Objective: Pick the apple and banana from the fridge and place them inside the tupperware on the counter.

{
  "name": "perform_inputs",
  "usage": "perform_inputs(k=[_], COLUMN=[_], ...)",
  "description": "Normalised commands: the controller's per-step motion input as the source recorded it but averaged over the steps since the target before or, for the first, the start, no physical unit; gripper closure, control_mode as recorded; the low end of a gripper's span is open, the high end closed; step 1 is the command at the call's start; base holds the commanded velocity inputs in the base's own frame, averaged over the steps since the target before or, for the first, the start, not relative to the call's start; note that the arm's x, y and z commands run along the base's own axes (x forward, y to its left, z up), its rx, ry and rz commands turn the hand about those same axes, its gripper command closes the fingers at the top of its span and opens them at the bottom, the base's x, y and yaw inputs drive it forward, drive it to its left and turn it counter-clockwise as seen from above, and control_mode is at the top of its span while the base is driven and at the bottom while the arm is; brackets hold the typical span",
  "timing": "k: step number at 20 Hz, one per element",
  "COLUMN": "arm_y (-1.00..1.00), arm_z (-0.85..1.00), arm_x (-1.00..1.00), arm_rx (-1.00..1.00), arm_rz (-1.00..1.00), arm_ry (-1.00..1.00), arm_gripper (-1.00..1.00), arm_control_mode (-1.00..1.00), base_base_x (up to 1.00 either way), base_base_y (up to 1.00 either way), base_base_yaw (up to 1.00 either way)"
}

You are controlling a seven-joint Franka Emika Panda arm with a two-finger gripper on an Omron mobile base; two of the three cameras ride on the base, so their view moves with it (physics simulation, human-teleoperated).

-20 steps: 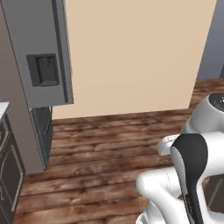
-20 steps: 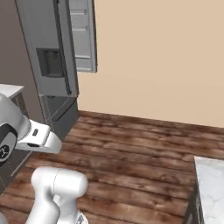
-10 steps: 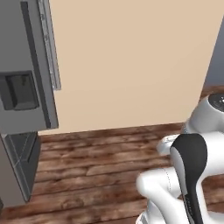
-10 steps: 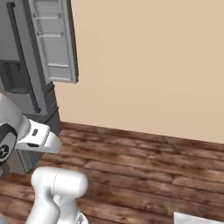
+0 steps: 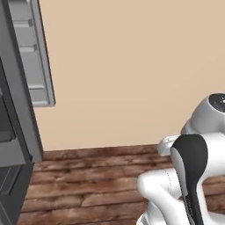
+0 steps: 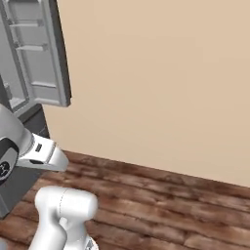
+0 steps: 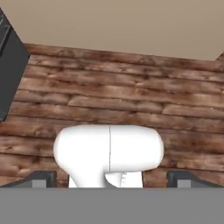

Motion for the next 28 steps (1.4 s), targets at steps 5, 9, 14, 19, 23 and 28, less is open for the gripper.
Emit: perform_inputs(k=[5,9,14,19,23,28], arm_y=[0.00,0.00,0.00,0.00,0.00,0.00], arm_z=[0.00,0.00,0.00,0.00,0.00,0.00], arm_x=[0.00,0.00,0.00,0.00,0.00,0.00], arm_rx=[0.00,0.00,0.00,0.00,0.00,0.00], arm_rz=[0.00,0.00,0.00,0.00,0.00,0.00], arm_ry=[0.00,0.00,0.00,0.00,0.00,0.00], arm_gripper=[-1.00,-1.00,-1.00,-1.00,-1.00,-1.00], arm_control_mode=[1.00,1.00,1.00,1.00,1.00,1.00], base_base_x=[0.95,0.85,0.61,0.57,0.57,0.61], base_base_y=[-0.42,-0.50,-0.67,-0.63,-0.59,-0.57], base_base_yaw=[0.71,0.78,0.78,0.77,0.75,0.66])
